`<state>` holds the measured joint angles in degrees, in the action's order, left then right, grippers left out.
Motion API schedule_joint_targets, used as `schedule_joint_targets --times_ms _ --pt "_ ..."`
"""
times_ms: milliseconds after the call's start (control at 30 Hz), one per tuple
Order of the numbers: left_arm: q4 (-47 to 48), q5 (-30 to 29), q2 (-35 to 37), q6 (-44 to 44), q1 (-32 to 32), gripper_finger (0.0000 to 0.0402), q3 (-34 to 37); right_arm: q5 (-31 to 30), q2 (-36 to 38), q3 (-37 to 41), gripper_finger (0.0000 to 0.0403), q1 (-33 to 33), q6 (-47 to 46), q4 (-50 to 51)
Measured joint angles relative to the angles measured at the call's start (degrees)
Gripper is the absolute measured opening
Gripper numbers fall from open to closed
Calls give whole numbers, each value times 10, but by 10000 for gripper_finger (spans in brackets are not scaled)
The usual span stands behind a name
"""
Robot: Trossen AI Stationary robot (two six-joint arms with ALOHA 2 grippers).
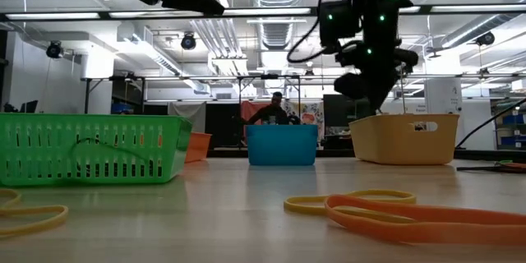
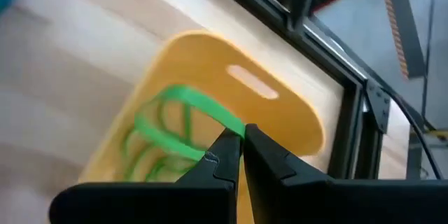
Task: Sort rubber bands into baskets
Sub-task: Put the green rubberband into the yellow bin, then put the yellow rubberband into the blue bin
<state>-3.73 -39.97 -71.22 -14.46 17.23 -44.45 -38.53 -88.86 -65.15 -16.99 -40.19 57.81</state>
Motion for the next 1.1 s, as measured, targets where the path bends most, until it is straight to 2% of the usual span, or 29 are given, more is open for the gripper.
schedule_joint_targets --times_ms 300,633,833,967,1100 --pt "0 0 0 0 0 169 0 0 0 26 26 -39 -29 -7" --pt "5 1 0 12 0 169 0 0 0 27 121 -40 -29 -12" --pt "13 2 -1 24 0 169 0 0 0 27 161 -39 -29 -13" --pt "18 2 -1 30 2 169 0 0 10 27 176 -23 -28 -24" --pt "37 5 0 47 23 169 -4 0 28 27 180 18 -27 -37"
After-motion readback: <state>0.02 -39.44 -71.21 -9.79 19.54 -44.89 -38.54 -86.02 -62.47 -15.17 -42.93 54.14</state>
